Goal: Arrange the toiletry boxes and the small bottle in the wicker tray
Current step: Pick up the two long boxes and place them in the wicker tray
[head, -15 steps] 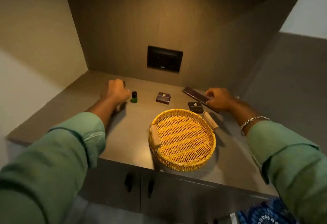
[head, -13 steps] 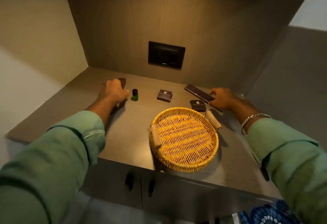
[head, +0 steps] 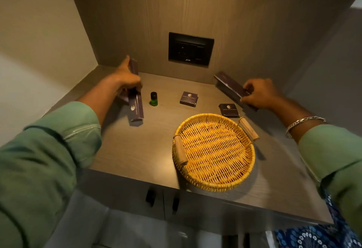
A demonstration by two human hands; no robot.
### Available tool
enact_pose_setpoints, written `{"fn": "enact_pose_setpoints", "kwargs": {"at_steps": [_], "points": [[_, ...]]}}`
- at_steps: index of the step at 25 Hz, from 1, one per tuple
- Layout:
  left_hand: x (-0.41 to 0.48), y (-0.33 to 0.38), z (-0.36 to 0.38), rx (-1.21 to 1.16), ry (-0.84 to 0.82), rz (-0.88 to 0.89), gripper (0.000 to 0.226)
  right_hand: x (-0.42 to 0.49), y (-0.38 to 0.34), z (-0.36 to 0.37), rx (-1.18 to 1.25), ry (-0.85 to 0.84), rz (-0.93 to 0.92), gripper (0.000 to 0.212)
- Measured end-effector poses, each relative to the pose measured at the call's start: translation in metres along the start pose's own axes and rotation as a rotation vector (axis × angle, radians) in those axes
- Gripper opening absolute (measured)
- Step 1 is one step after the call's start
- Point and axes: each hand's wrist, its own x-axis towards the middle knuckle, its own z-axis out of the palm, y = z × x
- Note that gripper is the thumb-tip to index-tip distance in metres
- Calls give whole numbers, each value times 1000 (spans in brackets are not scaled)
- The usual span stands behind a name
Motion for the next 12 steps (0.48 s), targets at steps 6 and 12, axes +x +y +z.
{"fn": "enact_pose_setpoints", "kwargs": {"at_steps": [6,12], "points": [[-68,67,-2,-197,43,277,90,-59,-57,-39,113,172,-175,52],[-129,54,83,35,-100,336,95,-111,-80,-7,48,-12,-73,67]]}}
